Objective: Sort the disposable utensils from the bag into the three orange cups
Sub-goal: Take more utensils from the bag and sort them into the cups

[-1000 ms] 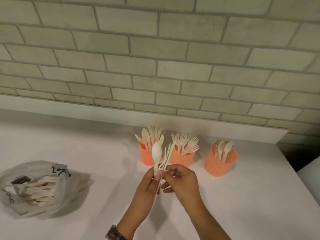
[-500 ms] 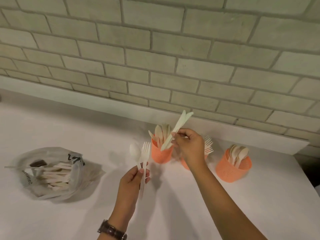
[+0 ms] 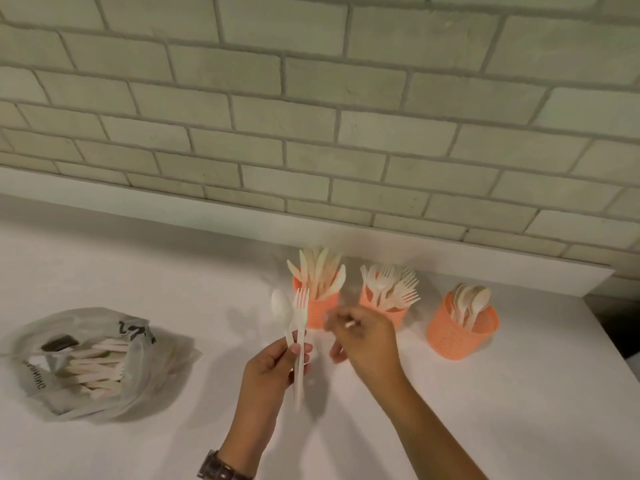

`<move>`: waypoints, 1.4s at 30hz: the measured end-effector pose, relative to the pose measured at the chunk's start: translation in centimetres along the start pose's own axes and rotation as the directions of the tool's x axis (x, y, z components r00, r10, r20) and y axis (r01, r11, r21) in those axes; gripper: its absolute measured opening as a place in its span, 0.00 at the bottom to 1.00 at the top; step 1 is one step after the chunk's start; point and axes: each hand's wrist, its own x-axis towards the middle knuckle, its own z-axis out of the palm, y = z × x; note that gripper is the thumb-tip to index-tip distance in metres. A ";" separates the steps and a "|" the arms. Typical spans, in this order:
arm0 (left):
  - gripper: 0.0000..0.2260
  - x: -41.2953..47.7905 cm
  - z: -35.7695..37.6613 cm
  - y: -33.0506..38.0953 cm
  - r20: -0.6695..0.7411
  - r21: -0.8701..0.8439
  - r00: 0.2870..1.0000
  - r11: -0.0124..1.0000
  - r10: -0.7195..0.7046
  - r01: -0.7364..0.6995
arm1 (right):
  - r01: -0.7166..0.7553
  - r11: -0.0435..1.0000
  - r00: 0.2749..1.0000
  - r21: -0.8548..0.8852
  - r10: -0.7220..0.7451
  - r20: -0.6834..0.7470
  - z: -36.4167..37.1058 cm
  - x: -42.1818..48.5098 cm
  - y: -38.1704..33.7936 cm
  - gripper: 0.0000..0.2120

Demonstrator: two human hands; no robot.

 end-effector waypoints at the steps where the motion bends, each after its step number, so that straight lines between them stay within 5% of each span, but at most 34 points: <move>1: 0.13 0.0 0.6 -0.1 0.034 0.031 0.999 1.000 0.002 -0.003 | -0.060 0.998 0.998 0.030 0.059 0.031 -0.4 -1.2 0.4 0.06; 5: 0.11 -0.6 3.3 -0.8 0.176 0.141 0.984 0.990 -0.001 -0.024 | -0.198 0.958 0.979 0.209 0.204 -0.009 -2.7 -3.7 1.6 0.02; 15: 0.10 -1.8 8.0 -1.7 0.374 0.296 0.926 0.940 0.049 -0.169 | -0.195 0.947 0.941 0.256 0.254 -0.224 -7.5 -4.9 2.5 0.01; 20: 0.11 -1.2 8.0 -1.7 0.307 0.300 0.949 0.938 0.076 -0.173 | -0.147 0.947 0.948 0.285 0.217 -0.234 -8.1 -3.4 1.7 0.09; 27: 0.10 -0.8 5.2 -0.8 0.119 0.210 0.989 0.971 0.093 -0.116 | 0.124 0.968 0.898 0.216 -0.016 -0.440 -8.9 4.3 0.3 0.12; 33: 0.05 -0.9 4.3 -1.1 0.036 0.151 0.999 0.988 0.018 -0.024 | -0.098 0.988 0.917 0.122 0.137 -0.374 -7.3 6.2 3.9 0.05; 42: 0.02 0.4 13.2 3.6 0.276 0.207 0.947 0.952 0.164 -0.225 | -0.206 0.977 0.902 0.050 0.209 -0.376 -11.4 -4.3 6.6 0.09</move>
